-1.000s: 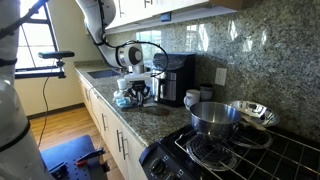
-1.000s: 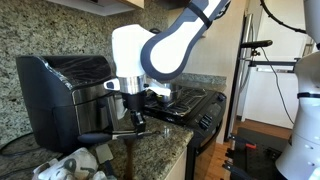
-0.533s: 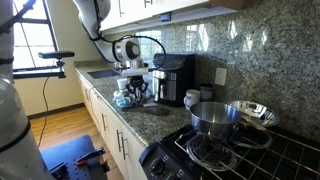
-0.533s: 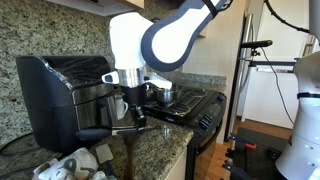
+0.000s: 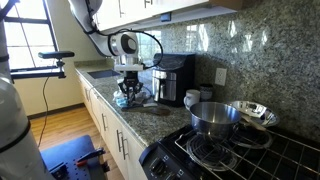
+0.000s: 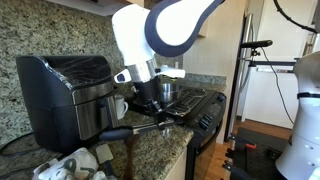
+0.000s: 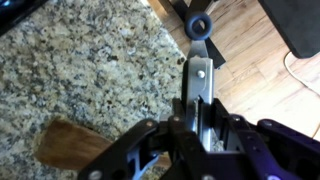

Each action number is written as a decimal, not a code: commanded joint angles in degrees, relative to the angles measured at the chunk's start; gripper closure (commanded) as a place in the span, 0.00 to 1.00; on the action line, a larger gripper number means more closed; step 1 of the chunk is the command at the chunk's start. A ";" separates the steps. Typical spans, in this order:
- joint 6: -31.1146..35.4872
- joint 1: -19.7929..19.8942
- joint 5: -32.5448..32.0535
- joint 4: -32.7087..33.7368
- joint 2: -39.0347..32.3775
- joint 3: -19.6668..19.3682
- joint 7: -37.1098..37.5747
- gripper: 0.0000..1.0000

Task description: Move the tongs to the right

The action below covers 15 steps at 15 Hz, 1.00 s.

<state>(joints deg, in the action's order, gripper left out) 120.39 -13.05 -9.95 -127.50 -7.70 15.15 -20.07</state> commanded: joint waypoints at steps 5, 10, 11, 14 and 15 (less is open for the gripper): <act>-6.50 1.36 5.50 -5.53 7.75 -1.91 1.93 0.91; -3.78 3.58 7.16 -7.18 8.48 -5.43 9.09 0.91; -3.48 3.97 7.06 -7.10 8.17 -5.96 10.39 0.91; -2.21 4.75 6.64 -6.59 6.97 -7.01 14.17 0.91; -1.53 4.89 6.46 -6.43 6.56 -7.22 15.68 0.91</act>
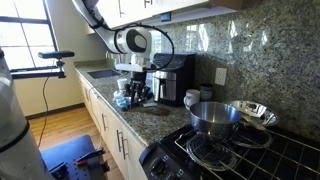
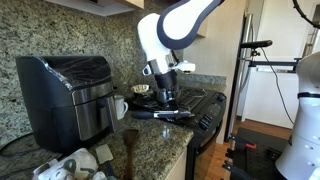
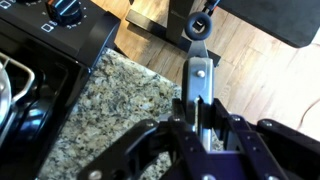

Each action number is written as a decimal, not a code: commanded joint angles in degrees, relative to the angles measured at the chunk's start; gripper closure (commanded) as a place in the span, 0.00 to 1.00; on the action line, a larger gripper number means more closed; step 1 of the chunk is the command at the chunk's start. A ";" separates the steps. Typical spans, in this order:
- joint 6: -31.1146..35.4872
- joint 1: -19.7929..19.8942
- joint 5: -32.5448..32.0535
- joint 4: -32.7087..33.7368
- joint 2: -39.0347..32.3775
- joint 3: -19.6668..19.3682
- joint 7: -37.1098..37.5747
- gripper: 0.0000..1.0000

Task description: Move the tongs to the right

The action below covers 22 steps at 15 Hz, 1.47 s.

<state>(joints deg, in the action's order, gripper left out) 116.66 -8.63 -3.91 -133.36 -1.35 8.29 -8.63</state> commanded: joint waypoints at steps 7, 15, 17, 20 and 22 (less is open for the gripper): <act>8.74 1.34 -0.12 1.52 -4.67 -1.59 12.44 0.91; 12.27 2.33 -0.47 5.48 -10.15 -4.21 14.68 0.91; 12.41 2.77 -0.28 6.22 -10.73 -4.78 15.01 0.91; 12.67 3.19 -0.29 6.92 -11.36 -5.67 15.76 0.91; 12.89 3.53 -0.20 7.23 -11.80 -6.10 15.76 0.91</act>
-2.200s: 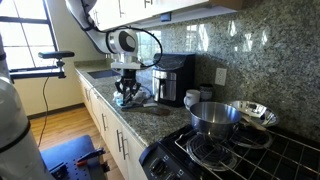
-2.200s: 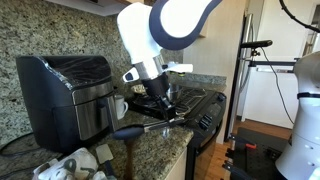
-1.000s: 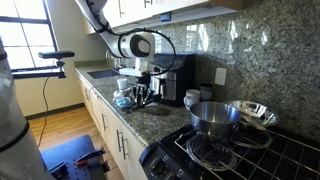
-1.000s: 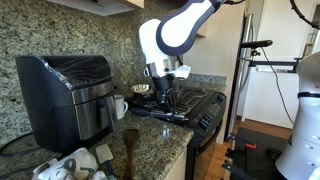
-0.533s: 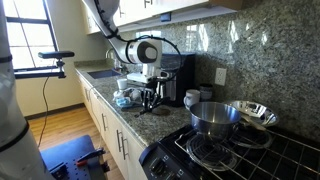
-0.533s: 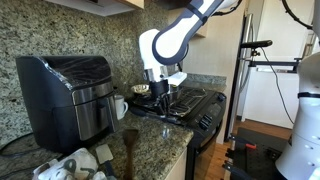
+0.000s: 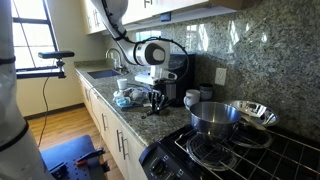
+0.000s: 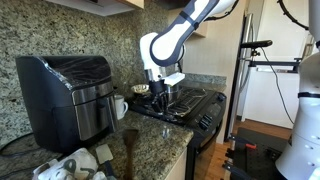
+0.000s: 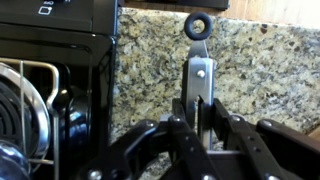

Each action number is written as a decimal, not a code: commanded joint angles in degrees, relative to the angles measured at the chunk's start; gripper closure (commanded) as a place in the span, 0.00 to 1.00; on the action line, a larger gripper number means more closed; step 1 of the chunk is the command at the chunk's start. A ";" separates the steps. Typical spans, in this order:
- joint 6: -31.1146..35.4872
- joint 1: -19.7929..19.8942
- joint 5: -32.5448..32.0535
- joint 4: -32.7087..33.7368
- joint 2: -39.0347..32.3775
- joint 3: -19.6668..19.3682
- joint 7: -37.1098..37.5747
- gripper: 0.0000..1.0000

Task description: Move the tongs to the right

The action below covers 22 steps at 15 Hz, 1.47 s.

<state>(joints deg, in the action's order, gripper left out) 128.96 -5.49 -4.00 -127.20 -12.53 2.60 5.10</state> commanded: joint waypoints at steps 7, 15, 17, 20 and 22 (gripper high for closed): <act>1.97 1.20 -0.10 0.29 -2.91 -1.41 2.67 0.91; 3.96 1.03 -0.29 -0.60 -5.46 -1.55 2.47 0.91; 4.27 0.98 -0.30 -0.59 -5.68 -1.55 2.43 0.91; 4.54 0.82 -0.45 -0.61 -5.75 -1.53 2.43 0.91; 4.57 0.78 -0.41 -0.64 -5.66 -1.48 2.41 0.49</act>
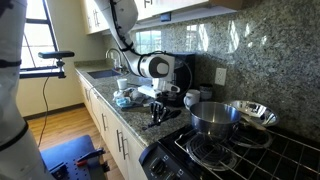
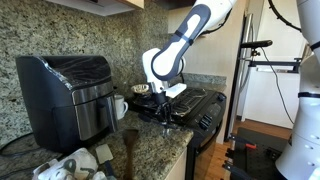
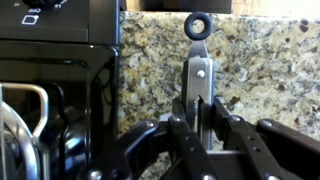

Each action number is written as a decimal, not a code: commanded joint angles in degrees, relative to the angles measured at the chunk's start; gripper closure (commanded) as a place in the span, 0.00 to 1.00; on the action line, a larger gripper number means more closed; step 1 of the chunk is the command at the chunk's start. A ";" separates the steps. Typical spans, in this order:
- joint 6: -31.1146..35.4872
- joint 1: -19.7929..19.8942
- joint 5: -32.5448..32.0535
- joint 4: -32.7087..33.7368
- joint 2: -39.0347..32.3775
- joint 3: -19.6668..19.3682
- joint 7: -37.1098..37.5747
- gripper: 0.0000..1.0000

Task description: Move the tongs to the right

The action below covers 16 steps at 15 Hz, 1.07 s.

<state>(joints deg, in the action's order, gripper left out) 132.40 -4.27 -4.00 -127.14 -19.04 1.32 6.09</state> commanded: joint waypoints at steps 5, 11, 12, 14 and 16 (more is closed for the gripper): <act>1.30 -0.82 -0.67 -0.68 0.94 -0.12 1.55 0.14; 0.41 -1.73 -1.14 -0.55 0.97 0.24 1.29 0.00; 0.38 -1.93 -1.19 -0.58 1.02 0.32 1.30 0.00; 0.30 -2.36 -1.33 -0.63 1.14 0.46 1.27 0.00; 0.33 -2.67 -1.34 -0.67 1.14 0.63 1.16 0.00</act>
<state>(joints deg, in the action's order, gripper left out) 132.83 -6.44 -4.32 -127.13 -19.04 1.64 6.09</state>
